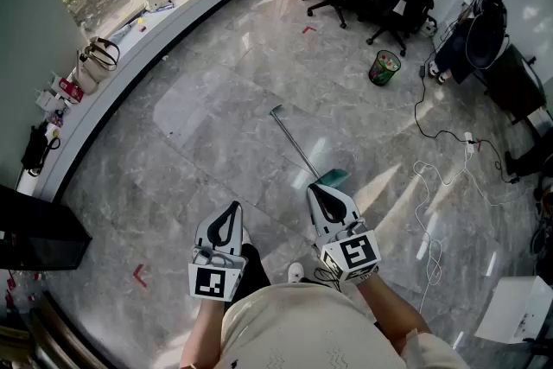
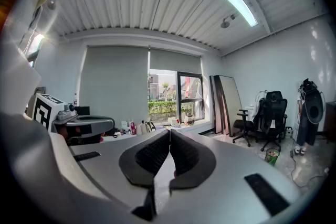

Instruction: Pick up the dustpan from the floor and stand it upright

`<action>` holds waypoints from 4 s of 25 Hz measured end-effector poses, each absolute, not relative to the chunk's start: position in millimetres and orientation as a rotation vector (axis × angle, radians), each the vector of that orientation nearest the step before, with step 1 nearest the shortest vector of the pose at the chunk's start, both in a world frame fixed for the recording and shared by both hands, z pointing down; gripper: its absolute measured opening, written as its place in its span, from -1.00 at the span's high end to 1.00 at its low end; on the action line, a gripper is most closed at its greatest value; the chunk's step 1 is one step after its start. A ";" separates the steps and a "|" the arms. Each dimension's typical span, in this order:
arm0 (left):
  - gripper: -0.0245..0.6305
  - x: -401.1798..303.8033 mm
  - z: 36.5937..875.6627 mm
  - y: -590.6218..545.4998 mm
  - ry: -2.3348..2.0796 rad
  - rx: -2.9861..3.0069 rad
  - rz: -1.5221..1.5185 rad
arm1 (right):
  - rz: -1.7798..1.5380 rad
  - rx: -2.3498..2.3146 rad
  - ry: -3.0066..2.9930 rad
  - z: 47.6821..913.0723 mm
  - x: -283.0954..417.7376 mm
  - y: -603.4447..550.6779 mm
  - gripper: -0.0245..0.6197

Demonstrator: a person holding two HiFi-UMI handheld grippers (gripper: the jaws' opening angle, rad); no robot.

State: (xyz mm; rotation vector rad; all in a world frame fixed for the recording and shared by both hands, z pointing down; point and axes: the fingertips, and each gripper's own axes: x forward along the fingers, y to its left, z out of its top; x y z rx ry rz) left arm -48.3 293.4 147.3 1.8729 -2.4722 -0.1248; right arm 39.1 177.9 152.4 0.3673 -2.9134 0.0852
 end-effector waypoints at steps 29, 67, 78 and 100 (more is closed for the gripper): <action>0.89 -402.0 202.8 -69.2 -2.116 2.264 -0.036 | 0.136 0.311 -2.533 282.7 -349.4 -152.2 0.87; 0.89 -543.1 1023.8 -282.1 -1.741 2.332 0.048 | 0.269 0.103 -1.854 1252.6 -466.4 -353.4 0.52; 0.89 -526.4 1080.3 -291.9 -1.722 2.408 0.088 | 0.237 0.105 -1.738 1312.5 -463.9 -367.4 0.53; 0.89 -506.5 942.5 -280.2 -1.620 2.450 0.203 | 0.205 0.207 -2.046 1134.6 -447.9 -363.5 0.64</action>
